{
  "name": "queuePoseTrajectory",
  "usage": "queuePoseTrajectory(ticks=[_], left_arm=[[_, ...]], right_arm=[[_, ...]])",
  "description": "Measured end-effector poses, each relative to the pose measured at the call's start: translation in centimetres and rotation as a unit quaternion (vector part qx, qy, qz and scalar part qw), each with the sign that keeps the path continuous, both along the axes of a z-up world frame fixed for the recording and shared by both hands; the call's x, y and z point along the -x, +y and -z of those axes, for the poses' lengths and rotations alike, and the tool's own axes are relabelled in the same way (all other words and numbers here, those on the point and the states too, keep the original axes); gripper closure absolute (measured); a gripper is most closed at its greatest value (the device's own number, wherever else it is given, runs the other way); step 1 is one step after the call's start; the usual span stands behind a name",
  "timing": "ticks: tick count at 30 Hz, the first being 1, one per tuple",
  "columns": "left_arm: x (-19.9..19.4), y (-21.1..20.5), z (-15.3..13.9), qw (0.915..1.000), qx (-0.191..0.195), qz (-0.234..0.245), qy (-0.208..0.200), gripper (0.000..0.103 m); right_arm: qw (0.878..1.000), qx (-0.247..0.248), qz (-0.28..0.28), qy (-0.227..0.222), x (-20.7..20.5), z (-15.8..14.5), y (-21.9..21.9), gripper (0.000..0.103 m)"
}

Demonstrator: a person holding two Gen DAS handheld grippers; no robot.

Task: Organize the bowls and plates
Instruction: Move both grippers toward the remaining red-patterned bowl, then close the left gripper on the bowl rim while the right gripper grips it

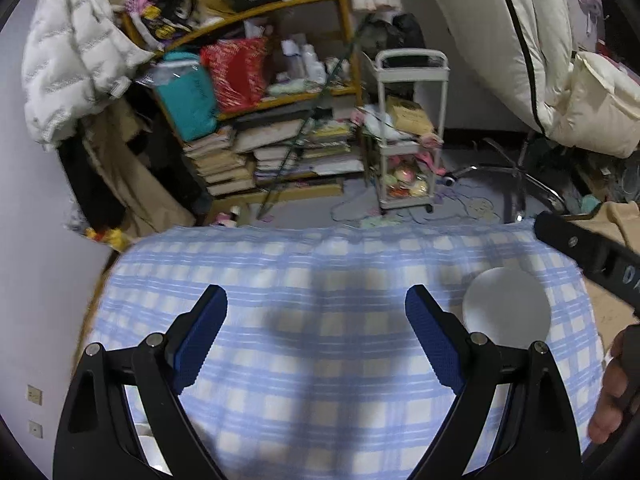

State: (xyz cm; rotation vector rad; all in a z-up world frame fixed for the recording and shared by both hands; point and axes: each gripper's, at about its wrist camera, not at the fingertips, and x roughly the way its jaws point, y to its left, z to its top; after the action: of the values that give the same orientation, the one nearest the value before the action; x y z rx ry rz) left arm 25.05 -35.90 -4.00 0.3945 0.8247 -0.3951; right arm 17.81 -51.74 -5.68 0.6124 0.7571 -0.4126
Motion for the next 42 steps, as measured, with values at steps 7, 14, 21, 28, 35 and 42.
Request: queuePoseTrajectory(ticks=[7, 14, 21, 28, 35, 42], left_arm=[[-0.5, -3.5, 3.5, 0.9987, 0.018, 0.020, 0.043, 0.013], [-0.9, -6.0, 7.2, 0.9949, 0.018, 0.034, 0.093, 0.013], [-1.0, -7.5, 9.8, 0.9887, 0.006, 0.049, 0.142, 0.014], [-1.1, -8.5, 11.3, 0.9860, -0.015, 0.053, 0.158, 0.036], [0.4, -9.9, 11.4, 0.9831, -0.017, 0.082, 0.163, 0.079], [1.7, -9.4, 10.6, 0.9819, -0.005, 0.074, 0.174, 0.096]], right_arm=[[0.999, 0.000, 0.007, 0.040, 0.3, 2.9, -1.9, 0.008], [0.996, -0.030, -0.013, 0.081, 0.8, 6.1, -3.7, 0.018], [0.993, -0.052, -0.012, 0.109, 0.7, 8.4, -3.9, 0.038], [0.991, -0.063, -0.015, 0.121, 1.0, 9.2, -4.1, 0.074], [0.989, -0.105, -0.021, 0.106, 1.6, 10.2, -4.4, 0.091], [0.991, -0.092, -0.017, 0.098, 2.7, 9.9, -3.1, 0.093]])
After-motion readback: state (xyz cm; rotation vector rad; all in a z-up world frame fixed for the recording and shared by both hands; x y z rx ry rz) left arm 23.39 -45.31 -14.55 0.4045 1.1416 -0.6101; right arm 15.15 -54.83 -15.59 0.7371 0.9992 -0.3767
